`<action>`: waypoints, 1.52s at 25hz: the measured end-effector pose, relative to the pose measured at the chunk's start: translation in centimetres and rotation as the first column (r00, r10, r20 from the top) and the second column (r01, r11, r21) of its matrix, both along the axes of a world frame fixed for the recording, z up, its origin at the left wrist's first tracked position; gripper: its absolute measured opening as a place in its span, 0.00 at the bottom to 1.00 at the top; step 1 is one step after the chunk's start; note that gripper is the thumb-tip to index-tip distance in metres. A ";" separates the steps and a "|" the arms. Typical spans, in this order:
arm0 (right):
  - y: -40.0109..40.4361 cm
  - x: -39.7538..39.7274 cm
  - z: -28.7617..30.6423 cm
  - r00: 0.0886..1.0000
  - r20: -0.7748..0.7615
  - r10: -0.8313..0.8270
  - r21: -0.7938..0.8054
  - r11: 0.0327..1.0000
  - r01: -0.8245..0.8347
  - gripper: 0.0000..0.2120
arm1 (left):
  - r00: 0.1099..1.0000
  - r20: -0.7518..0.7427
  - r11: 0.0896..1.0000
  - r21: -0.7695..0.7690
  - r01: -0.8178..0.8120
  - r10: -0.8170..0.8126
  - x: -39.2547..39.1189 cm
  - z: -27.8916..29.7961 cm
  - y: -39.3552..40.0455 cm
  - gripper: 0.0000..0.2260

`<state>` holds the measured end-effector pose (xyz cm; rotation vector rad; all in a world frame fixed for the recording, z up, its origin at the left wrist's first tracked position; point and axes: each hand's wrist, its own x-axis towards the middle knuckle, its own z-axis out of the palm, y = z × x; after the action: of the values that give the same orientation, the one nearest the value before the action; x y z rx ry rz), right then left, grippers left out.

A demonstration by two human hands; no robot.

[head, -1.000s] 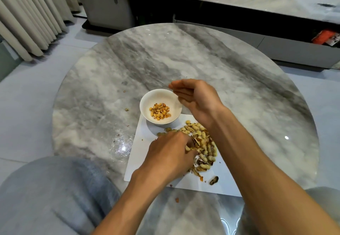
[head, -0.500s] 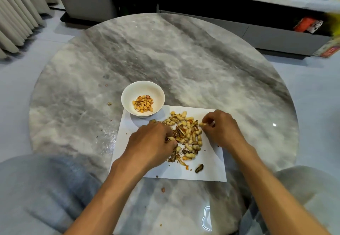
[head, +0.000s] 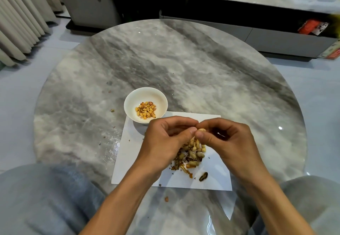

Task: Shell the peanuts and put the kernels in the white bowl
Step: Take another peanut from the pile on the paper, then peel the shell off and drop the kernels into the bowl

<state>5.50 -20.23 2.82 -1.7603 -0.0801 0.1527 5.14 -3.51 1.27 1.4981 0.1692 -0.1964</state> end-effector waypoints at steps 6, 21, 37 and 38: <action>1.0 0.3 -0.5 0.989 -0.131 -0.072 0.323 0.940 0.111 0.10 | 0.997 0.024 0.938 -0.342 -0.057 0.070 -0.1 0.7 -0.5 0.08; 2.3 -0.2 -0.7 0.987 -0.079 -0.140 0.253 0.955 0.156 0.08 | 0.986 0.077 0.973 -0.189 -0.132 0.149 -0.3 0.5 -0.5 0.10; 3.3 -0.1 -1.3 0.955 -0.226 -0.191 0.300 0.919 0.255 0.09 | 0.988 0.117 0.987 -0.131 -0.088 0.104 -0.3 -0.2 -1.1 0.11; 3.0 0.1 -1.3 0.954 -0.244 -0.172 0.304 0.921 0.243 0.10 | 0.988 0.135 0.994 -0.094 -0.057 0.069 -0.3 -0.1 -0.8 0.13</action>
<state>5.57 -17.20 1.50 -1.3957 0.2277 0.1615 4.85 -4.33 1.19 1.4092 0.0953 -0.0484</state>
